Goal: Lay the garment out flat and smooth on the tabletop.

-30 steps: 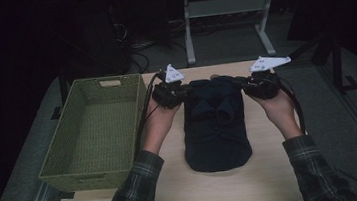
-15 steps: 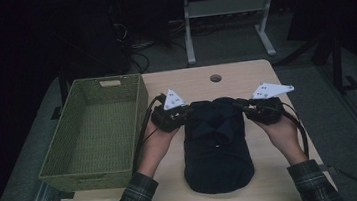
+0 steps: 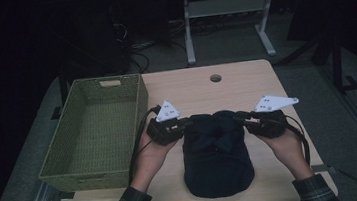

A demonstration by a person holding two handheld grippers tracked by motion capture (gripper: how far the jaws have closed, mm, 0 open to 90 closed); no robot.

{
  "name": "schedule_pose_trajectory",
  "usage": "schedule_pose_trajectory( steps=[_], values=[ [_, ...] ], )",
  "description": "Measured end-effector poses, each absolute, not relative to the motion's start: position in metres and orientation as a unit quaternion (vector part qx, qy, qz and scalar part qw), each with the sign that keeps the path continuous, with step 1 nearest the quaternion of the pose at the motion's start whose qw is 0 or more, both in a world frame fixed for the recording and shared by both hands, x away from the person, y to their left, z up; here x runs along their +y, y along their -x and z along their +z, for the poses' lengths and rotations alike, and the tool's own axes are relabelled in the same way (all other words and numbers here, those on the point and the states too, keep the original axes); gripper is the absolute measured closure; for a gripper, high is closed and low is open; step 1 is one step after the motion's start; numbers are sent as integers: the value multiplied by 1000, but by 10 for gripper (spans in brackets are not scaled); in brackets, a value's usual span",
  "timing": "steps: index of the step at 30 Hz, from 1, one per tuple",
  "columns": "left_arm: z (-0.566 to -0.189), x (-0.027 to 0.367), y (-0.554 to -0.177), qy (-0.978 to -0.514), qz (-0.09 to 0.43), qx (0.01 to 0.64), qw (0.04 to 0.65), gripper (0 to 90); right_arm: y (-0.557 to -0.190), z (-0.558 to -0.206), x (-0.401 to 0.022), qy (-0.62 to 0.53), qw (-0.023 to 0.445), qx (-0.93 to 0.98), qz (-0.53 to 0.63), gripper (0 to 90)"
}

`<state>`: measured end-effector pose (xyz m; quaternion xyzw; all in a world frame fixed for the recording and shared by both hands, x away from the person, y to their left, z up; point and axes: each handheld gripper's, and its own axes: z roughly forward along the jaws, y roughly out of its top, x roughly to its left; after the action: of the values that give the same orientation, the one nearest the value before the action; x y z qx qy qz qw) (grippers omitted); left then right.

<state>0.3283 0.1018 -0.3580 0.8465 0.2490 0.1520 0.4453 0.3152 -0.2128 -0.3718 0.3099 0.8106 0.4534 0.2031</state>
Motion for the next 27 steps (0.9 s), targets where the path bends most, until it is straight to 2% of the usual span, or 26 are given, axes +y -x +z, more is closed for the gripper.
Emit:
schedule_pose_trajectory(
  steps=[11, 27],
  values=[
    [-365, 103, -310, -848, 128, 248, 452, 755, -296, -384, -221, -314, 167, 807, 471, 702],
    [-390, 108, -284, -855, 64, 248, 450, 722, -273, -403, -227, -308, 109, 822, 467, 663]
  ],
)
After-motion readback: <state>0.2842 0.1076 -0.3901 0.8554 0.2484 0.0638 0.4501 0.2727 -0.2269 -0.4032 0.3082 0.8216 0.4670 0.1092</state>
